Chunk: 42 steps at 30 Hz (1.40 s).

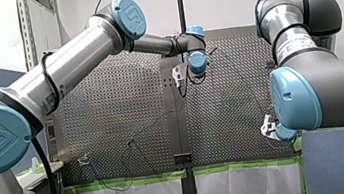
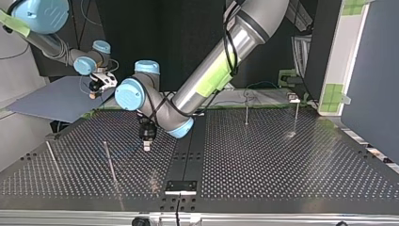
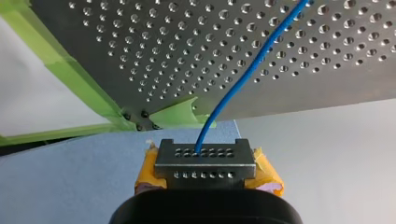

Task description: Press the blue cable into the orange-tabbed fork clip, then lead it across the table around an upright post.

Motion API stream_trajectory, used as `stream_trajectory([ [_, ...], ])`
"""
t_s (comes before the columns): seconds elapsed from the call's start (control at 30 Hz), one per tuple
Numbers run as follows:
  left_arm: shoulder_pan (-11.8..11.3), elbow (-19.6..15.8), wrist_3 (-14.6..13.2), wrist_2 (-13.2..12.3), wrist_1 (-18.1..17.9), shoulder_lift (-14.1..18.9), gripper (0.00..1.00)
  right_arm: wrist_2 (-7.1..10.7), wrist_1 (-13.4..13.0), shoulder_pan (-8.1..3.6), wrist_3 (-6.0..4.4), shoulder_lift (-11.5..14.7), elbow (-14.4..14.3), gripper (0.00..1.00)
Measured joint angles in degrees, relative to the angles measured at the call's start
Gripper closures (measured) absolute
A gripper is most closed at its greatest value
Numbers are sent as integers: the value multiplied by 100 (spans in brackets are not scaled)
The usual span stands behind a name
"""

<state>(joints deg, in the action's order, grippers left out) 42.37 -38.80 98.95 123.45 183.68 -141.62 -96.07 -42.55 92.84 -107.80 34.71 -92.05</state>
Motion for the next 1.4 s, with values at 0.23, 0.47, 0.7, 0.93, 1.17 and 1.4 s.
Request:
stream_trajectory([
  [0.23, 0, -1, 134, 7, 262, 4, 0, 143, -10, -24, -298, -81, 125, 100],
  [0.47, -11, -2, 520, -82, 666, 10, 0, 181, 98, -19, -318, -88, 161, 100],
  [0.7, -47, -2, 926, -446, 894, 90, 0, 189, 106, -15, -310, -89, 162, 100],
  [0.93, -69, -6, 1312, -607, 898, 200, 0, 192, 106, -1, -313, -90, 158, 100],
  [1.17, -150, -167, 1718, -649, 848, 379, 0, 193, 106, 18, -313, -90, 158, 100],
  [1.4, -251, -529, 2110, -788, 582, 652, 0, 212, 106, 26, -307, -89, 158, 100],
])
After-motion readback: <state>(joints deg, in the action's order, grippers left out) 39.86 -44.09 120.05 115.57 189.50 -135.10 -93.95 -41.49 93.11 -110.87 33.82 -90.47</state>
